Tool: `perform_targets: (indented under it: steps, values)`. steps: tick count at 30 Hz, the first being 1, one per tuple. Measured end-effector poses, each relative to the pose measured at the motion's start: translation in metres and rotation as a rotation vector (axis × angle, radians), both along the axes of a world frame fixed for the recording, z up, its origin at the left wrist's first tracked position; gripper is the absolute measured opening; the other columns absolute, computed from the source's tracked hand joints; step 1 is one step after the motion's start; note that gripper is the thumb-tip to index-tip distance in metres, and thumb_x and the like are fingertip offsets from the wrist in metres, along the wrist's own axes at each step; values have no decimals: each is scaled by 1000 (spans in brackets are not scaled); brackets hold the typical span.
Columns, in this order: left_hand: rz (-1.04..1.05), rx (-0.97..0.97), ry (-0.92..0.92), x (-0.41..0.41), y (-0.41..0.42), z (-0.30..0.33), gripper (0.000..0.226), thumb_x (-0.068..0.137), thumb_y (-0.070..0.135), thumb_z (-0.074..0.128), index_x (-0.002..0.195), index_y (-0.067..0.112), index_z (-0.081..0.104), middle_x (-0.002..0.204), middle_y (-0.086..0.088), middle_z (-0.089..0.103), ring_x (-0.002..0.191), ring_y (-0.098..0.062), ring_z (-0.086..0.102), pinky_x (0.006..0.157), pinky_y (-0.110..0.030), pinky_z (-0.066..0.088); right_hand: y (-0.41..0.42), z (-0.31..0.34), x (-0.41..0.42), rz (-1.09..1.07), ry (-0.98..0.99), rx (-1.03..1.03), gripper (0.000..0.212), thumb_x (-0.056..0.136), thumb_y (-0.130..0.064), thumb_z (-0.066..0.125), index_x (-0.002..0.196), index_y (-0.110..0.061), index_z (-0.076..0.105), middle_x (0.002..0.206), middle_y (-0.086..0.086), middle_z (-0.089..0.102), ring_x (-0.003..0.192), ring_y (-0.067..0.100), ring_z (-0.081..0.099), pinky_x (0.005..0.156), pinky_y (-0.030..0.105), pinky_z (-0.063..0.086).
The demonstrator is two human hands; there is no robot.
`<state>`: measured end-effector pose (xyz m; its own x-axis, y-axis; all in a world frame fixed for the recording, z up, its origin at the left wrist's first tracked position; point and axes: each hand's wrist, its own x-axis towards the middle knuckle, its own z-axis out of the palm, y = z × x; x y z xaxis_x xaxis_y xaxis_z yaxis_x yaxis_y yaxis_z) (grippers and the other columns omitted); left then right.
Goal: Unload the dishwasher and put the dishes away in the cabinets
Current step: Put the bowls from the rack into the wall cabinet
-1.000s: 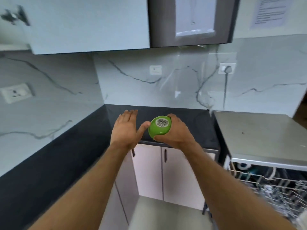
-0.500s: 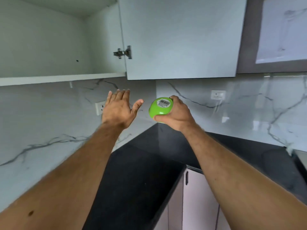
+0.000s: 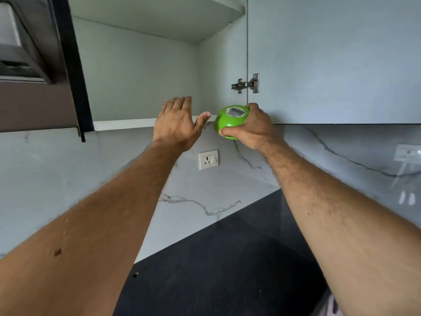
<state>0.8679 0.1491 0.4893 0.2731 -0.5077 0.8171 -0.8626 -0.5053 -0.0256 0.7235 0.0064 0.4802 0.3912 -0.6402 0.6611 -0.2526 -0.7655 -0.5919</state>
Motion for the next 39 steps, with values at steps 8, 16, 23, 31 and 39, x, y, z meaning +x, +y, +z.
perform_targets:
  steps: [8,16,23,31,39]
  values:
    - [121,-63,45,48,-45,42,66,102,50,26,146,2,37,147,-21,42,142,-34,30,121,-42,12,-36,50,68,78,-18,-79,105,43,-67,79,129,-15,48,122,0,60,111,21,59,92,31,51]
    - [254,15,209,77,-80,83,70,103,54,18,141,0,41,144,-24,43,136,-37,33,115,-45,22,-83,84,131,156,27,-46,103,47,-67,79,129,-15,45,116,-1,56,101,19,55,80,31,49]
    - [400,119,367,107,-116,93,75,101,58,14,139,2,46,142,-20,48,130,-36,43,112,-47,32,-116,96,181,139,279,-46,108,52,-78,73,133,-13,42,113,4,52,98,25,52,76,34,43]
    - [528,286,427,121,-136,114,65,103,55,20,153,15,27,158,-13,28,144,-31,29,118,-47,23,-142,115,223,166,484,-35,76,60,-74,71,112,-21,53,108,6,52,94,26,52,66,31,40]
    - [549,452,458,142,-148,104,71,101,60,17,153,13,28,160,-10,24,147,-28,23,118,-45,18,-170,117,256,134,653,-22,96,51,-79,67,129,-25,50,128,6,54,108,29,56,101,46,43]
